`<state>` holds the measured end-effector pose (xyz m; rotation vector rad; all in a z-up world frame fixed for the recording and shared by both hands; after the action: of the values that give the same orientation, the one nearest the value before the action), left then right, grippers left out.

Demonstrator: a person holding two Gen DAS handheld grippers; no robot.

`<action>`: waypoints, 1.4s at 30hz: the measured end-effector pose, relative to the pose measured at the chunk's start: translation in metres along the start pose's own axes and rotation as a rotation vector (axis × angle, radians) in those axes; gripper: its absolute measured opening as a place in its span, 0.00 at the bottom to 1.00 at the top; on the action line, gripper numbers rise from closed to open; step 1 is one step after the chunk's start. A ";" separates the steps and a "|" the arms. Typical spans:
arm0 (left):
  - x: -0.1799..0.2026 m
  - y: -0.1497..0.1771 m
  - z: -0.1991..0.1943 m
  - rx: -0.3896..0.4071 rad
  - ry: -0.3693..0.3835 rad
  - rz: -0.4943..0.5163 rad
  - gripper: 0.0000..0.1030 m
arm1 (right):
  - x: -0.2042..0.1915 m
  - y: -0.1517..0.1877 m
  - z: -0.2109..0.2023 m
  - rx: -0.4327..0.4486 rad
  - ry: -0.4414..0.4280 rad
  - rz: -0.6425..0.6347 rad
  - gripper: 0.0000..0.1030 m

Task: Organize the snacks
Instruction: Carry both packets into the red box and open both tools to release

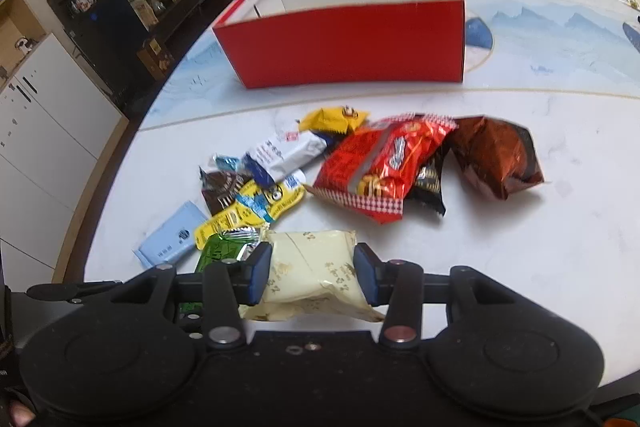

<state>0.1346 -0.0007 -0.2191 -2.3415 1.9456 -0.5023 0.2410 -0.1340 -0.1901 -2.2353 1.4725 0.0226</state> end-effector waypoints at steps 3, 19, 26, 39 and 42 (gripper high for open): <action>0.001 -0.007 -0.013 0.027 -0.019 0.003 0.41 | -0.003 -0.007 -0.011 0.024 -0.005 -0.014 0.43; 0.012 -0.086 -0.075 0.134 -0.061 0.010 0.41 | 0.006 -0.086 -0.057 0.149 -0.001 -0.070 0.43; 0.026 -0.139 -0.091 0.168 -0.070 0.028 0.41 | 0.024 -0.139 -0.066 0.198 0.008 -0.077 0.43; 0.022 -0.248 -0.073 0.132 -0.130 -0.017 0.41 | 0.046 -0.225 -0.027 0.160 0.045 -0.137 0.43; 0.017 -0.270 -0.061 0.115 -0.160 -0.031 0.41 | 0.052 -0.237 -0.012 0.138 0.051 -0.142 0.43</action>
<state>0.3758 0.0478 -0.0914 -2.2688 1.7653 -0.4035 0.4672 -0.1080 -0.1064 -2.2361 1.2953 -0.1773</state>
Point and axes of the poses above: each gripper's, at about its wrist camera, not at the fingertips, and z roughly the way its jaws point, x to its right, y to its underside, the point moved 10 cm from there along z, roughly the way its jaws point, and after that the axes turned 12 degrees about -x, right-handed, at the moved point
